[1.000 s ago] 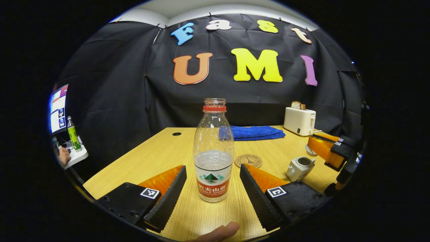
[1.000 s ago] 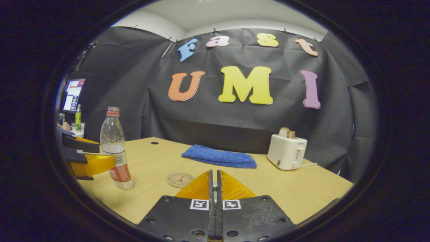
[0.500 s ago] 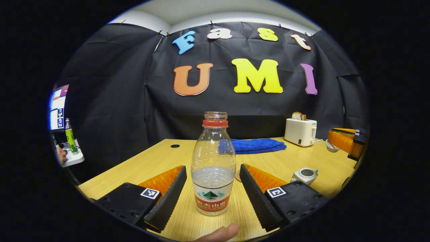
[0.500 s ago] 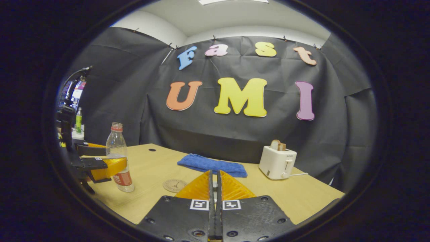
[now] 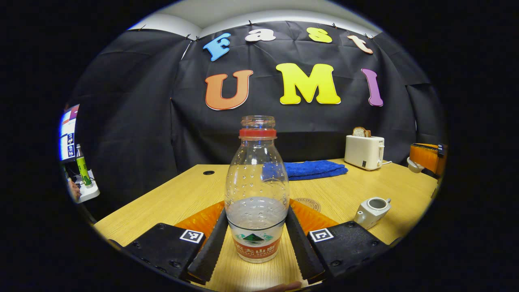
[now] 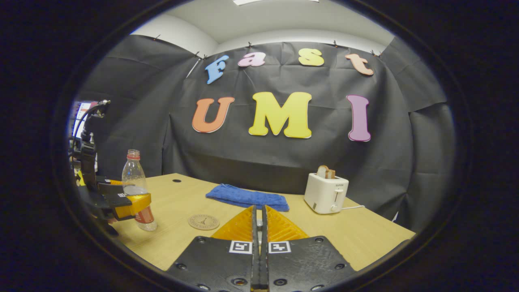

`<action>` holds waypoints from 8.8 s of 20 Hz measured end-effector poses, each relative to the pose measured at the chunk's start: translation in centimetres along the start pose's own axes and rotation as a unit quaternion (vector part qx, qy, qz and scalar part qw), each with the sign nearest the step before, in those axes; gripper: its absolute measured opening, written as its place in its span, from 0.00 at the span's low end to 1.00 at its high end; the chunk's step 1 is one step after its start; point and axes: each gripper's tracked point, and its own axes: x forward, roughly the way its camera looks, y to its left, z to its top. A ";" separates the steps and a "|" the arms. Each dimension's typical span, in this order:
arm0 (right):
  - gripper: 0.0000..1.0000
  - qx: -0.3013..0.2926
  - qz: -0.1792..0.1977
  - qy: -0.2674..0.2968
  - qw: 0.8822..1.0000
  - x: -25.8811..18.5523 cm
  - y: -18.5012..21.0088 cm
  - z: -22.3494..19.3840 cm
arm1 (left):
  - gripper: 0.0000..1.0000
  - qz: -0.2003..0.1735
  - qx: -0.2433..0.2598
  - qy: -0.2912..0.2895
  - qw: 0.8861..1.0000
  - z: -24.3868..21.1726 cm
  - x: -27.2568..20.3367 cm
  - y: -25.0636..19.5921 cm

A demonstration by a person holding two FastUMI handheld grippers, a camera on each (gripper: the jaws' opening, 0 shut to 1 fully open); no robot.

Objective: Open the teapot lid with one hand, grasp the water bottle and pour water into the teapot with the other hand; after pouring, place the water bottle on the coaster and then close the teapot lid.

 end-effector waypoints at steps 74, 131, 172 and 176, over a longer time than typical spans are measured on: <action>0.00 0.032 -0.090 0.022 0.995 -0.6 -10.8 0.6 | 0.75 -0.017 0.846 0.092 0.525 3.1 1.8 -10.0; 0.00 0.022 -0.107 0.016 0.994 -1.7 -11.9 1.8 | 0.75 0.001 0.115 -0.083 0.990 14.2 -1.2 -5.4; 0.00 0.021 -0.092 0.045 0.995 -0.1 -10.9 -1.0 | 0.88 -0.054 -0.020 -0.015 0.998 2.8 13.1 -10.2; 0.00 0.020 -0.088 0.049 0.995 0.0 -10.3 -1.3 | 0.95 -0.055 -0.015 -0.035 0.998 4.4 12.0 -10.0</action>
